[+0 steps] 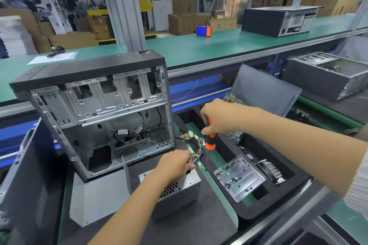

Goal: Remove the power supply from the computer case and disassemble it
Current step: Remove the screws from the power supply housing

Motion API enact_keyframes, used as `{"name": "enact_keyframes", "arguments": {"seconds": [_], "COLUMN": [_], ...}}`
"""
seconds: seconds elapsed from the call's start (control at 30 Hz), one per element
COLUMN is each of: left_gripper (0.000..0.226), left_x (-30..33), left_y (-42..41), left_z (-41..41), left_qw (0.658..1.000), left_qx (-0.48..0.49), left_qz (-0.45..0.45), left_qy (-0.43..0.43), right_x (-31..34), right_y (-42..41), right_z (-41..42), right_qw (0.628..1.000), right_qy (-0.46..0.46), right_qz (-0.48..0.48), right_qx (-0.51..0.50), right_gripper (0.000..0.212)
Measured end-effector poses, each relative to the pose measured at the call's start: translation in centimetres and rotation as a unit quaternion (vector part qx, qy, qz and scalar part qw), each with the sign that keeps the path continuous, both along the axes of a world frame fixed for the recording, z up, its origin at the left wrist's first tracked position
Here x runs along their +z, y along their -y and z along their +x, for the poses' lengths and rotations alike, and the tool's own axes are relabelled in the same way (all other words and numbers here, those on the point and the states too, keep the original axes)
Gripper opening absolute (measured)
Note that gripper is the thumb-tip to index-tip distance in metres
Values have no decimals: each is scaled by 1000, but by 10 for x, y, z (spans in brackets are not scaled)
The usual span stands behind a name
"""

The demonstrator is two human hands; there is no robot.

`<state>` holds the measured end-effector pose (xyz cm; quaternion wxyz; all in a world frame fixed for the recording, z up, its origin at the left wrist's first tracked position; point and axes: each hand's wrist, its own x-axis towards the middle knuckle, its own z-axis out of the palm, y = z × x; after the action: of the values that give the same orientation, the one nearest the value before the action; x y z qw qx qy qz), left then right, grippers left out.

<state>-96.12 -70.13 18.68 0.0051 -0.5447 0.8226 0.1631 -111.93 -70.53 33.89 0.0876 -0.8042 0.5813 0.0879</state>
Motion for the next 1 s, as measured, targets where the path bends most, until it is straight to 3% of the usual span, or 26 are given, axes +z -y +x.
{"name": "enact_keyframes", "arguments": {"seconds": [0.13,0.4,0.53,0.77,1.0], "left_gripper": [27,27,15,12,8], "left_x": [6,17,17,12,16], "left_y": [4,14,12,5,7], "left_z": [-1,-3,7,17,7], "left_qw": [1000,999,997,994,985], "left_qx": [-8,-28,-64,-98,-139], "left_qz": [28,15,-28,-37,-98], "left_qy": [11,44,10,-43,40], "right_x": [-9,-24,-28,-22,-19], "right_y": [0,-1,0,4,3], "right_z": [-1,-1,-3,-3,0], "right_qw": [1000,998,998,999,998], "right_qy": [-3,-20,-11,-4,-14], "right_qz": [3,22,28,10,6], "right_qx": [14,63,60,50,56], "right_gripper": [35,19,22,24,26]}}
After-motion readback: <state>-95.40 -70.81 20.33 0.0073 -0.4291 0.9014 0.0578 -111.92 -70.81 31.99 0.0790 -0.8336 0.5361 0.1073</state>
